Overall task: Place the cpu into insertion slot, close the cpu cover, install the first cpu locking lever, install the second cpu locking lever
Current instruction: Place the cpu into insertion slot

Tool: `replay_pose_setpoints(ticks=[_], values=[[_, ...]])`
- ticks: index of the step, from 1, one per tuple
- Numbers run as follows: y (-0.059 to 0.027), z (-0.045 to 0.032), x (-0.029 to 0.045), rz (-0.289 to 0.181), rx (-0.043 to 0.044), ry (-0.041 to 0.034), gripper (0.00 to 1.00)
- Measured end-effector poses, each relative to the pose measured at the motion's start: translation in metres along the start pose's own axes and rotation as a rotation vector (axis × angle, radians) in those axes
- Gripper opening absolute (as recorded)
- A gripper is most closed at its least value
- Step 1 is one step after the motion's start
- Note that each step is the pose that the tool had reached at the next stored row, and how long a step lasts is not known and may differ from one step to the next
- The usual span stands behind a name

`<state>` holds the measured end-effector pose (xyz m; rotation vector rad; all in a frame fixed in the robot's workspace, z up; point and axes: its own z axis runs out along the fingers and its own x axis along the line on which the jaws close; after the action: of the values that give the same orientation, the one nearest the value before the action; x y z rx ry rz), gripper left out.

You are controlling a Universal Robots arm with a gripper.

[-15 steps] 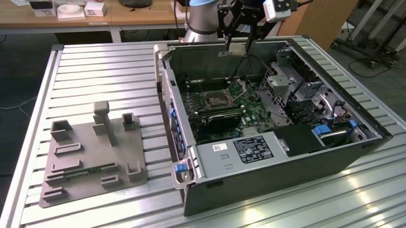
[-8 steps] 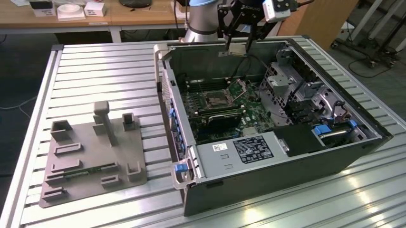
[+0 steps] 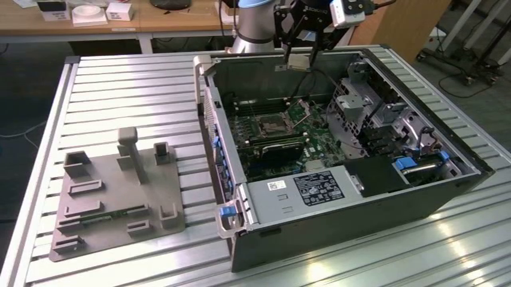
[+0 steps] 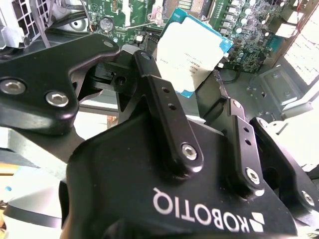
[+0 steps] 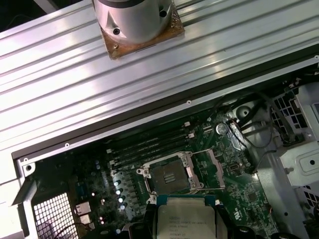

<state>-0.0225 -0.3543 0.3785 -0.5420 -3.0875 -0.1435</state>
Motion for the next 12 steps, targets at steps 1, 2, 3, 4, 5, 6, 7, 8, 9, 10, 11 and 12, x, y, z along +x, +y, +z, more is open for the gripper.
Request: replay_pose_setpoints(ticks=[1, 2, 3, 4, 5, 6, 7, 8, 9, 10, 11, 12], values=[[0.0, 0.0, 0.0, 0.002, 0.0, -0.0002, 0.54], [0.0, 0.0, 0.0, 0.005, 0.0, -0.0005, 0.54], [0.0, 0.0, 0.0, 0.007, -0.0001, -0.0007, 0.54], [0.0, 0.0, 0.0, 0.01, -0.0001, -0.0009, 0.54], [0.0, 0.0, 0.0, 0.012, -0.0002, -0.0011, 0.54], [0.0, 0.0, 0.0, 0.015, -0.0002, -0.0014, 0.54], [0.0, 0.0, 0.0, 0.018, -0.0003, -0.0016, 0.54], [0.0, 0.0, 0.0, 0.02, -0.0003, -0.0018, 0.54], [0.0, 0.0, 0.0, 0.023, -0.0004, -0.002, 0.54], [0.0, 0.0, 0.0, 0.025, -0.0005, -0.0023, 0.54], [0.0, 0.0, 0.0, 0.028, -0.0006, -0.0025, 0.54], [0.0, 0.0, 0.0, 0.031, -0.0006, -0.0027, 0.54]])
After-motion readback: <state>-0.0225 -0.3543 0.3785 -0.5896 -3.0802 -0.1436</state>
